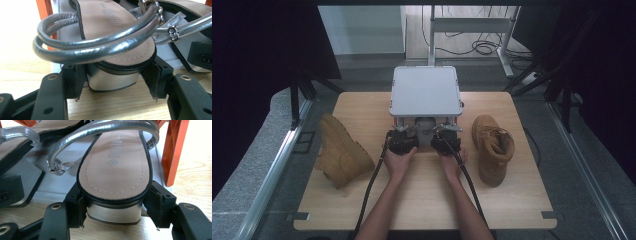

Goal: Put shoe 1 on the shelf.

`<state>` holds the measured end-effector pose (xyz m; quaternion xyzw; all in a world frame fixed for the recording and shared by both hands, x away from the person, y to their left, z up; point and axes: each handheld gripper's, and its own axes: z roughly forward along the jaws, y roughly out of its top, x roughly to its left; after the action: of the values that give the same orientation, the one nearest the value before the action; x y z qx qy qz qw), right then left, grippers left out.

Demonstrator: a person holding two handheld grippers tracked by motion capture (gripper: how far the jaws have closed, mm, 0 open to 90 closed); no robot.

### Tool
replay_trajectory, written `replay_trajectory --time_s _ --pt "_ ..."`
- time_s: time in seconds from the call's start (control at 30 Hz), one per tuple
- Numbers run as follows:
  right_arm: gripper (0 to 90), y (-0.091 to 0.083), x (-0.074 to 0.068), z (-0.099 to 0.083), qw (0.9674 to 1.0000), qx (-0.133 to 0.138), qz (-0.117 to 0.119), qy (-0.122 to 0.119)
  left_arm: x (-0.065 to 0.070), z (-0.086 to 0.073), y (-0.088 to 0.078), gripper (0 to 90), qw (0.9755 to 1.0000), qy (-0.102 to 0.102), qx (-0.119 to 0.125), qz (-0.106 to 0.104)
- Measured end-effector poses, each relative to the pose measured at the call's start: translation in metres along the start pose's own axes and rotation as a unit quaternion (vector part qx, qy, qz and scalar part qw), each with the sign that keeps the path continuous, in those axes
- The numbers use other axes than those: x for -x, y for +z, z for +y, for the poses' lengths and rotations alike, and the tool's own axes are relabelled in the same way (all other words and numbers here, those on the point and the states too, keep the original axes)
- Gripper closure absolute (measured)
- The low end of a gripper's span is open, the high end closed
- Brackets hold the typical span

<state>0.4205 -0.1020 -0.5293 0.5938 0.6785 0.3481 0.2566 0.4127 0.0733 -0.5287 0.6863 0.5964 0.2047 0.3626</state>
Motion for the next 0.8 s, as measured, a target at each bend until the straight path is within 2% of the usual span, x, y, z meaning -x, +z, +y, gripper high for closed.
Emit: replay_trajectory --time_s 0.3,0.37,0.43,0.47,0.67,0.73,0.8 --pt "39.0 0.002 0.000 0.000 1.0000 0.006 0.004 0.000 -0.001 0.000 0.000 39.6 1.0000 0.000 -0.004 -0.002" --pt "38.3 0.002 0.001 0.000 1.0000 0.002 0.006 0.001 -0.002 0.000 0.003 37.9 0.9998 -0.006 -0.016 -0.009" --pt "34.3 0.000 0.001 -0.001 0.9998 0.002 0.015 0.008 -0.004 0.000 0.003 34.6 0.9998 -0.005 -0.016 -0.010" --pt "32.5 -0.002 0.001 -0.002 0.9998 0.000 0.018 0.007 -0.005 0.000 0.001 32.4 0.9998 -0.011 -0.012 -0.014" --pt "31.0 -0.023 0.007 -0.006 0.9987 0.022 0.046 -0.002 -0.011 -0.002 -0.022 28.4 0.9995 0.006 0.014 -0.027" --pt "31.8 -0.036 0.011 -0.008 0.9980 0.039 0.050 -0.006 -0.016 -0.004 -0.032 29.2 0.9990 0.004 0.024 -0.038" --pt "33.5 -0.047 0.013 -0.009 0.9973 0.056 0.044 -0.018 -0.019 -0.007 -0.043 33.2 0.9983 0.020 0.032 -0.044"
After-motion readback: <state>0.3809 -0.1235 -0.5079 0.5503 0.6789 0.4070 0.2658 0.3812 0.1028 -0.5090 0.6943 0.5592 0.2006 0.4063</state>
